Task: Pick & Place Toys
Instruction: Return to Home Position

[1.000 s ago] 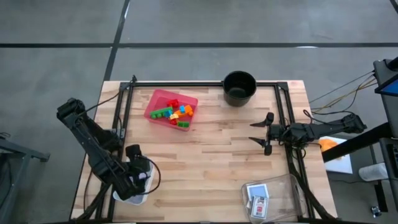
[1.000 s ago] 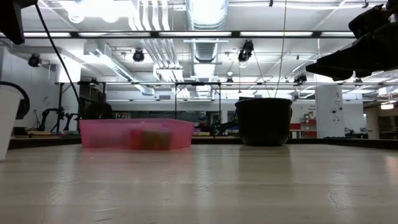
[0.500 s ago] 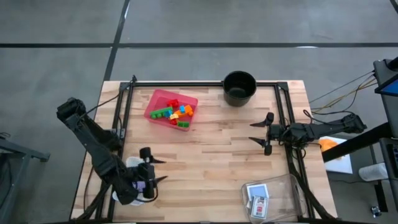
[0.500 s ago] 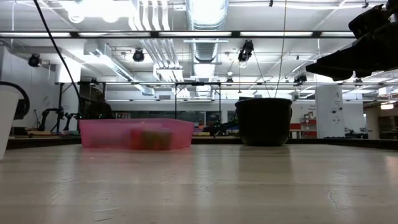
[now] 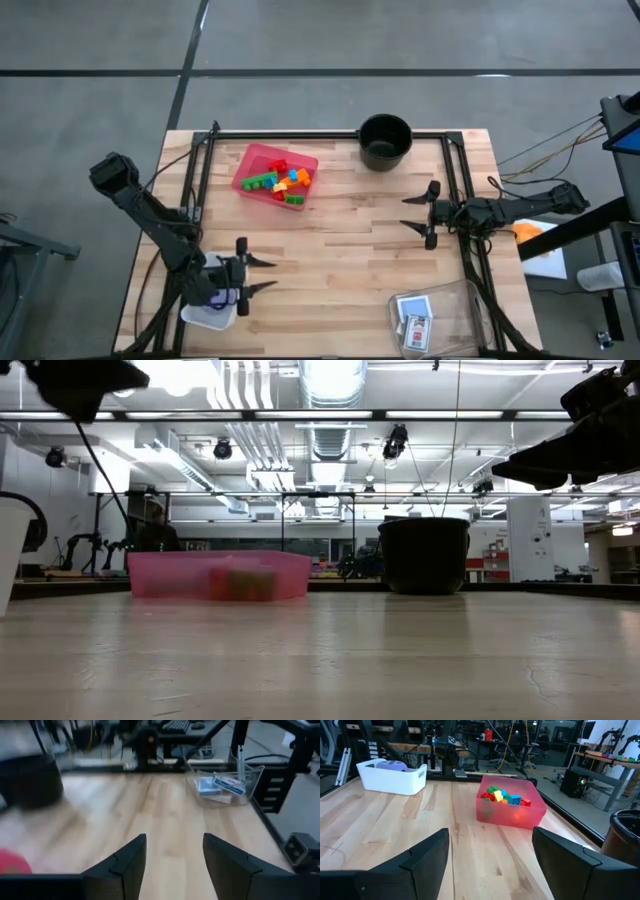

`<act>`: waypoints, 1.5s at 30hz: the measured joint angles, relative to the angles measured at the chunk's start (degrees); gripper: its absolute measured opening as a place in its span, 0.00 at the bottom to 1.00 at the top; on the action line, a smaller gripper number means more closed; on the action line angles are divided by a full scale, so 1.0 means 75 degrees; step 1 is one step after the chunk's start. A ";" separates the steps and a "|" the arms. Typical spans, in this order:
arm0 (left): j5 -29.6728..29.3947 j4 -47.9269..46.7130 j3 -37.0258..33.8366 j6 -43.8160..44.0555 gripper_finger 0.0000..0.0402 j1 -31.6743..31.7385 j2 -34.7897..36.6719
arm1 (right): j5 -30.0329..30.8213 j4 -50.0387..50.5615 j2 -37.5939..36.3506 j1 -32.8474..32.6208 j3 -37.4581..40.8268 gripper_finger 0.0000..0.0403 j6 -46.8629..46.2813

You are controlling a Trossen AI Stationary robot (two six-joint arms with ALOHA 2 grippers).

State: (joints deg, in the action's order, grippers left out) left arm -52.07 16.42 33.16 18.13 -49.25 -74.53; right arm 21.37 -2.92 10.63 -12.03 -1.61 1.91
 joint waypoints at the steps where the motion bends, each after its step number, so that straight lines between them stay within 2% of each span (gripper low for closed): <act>1: 0.0029 -0.0016 -0.0118 0.0430 0.48 -0.0004 0.0018 | 0.0002 -0.0002 0.0000 0.0001 0.0000 0.71 0.0000; 4: 0.0113 0.0097 -0.0358 0.1217 0.48 -0.0008 -0.0033 | 0.0000 -0.0001 -0.0002 0.0001 0.0000 0.71 0.0000; 7: 0.0431 0.0219 -0.0610 0.0974 0.48 -0.0016 -0.0161 | 0.0000 -0.0003 -0.0001 0.0001 0.0000 0.71 0.0000; 9: 0.0538 0.0745 -0.0792 0.0815 0.48 0.0167 -0.0143 | 0.0003 0.0000 0.0000 0.0002 0.0000 0.71 0.0000; 11: 0.1231 0.1676 -0.1086 0.0266 0.48 0.0492 -0.0138 | 0.0000 0.0001 -0.0003 -0.0001 0.0000 0.71 0.0000; 15: 0.3829 0.4039 -0.1706 -0.1258 0.48 0.1393 -0.0111 | 0.0000 -0.0002 -0.0001 -0.0001 0.0000 0.71 0.0000; 17: 0.4331 0.4475 -0.1958 -0.1593 0.48 0.1871 -0.0008 | 0.0000 -0.0002 0.0000 -0.0001 0.0000 0.71 0.0000; 20: 0.4370 0.4043 -0.2176 -0.1764 0.48 0.2486 0.0510 | 0.0001 -0.0003 -0.0003 0.0000 0.0000 0.71 0.0000; 23: 0.4406 0.2814 -0.2213 -0.1742 0.48 0.2817 0.1408 | 0.0000 -0.0003 0.0000 0.0001 0.0000 0.71 0.0000; 32: 0.4048 -0.0854 -0.1879 -0.2565 0.48 0.2838 0.5022 | 0.0000 -0.0001 -0.0003 0.0001 0.0000 0.71 0.0000; 37: 0.4364 -0.1392 -0.2238 -0.2825 0.48 0.2838 0.6600 | 0.0000 0.0000 0.0000 -0.0001 0.0000 0.71 0.0000; 45: 0.4418 -0.1173 -0.3579 -0.2966 0.48 0.2868 0.8848 | 0.0000 -0.0002 0.0000 -0.0001 0.0000 0.71 0.0000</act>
State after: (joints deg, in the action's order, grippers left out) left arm -18.94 7.63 6.32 -4.12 -27.75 -8.17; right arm 21.37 -2.94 10.63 -12.03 -1.61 1.91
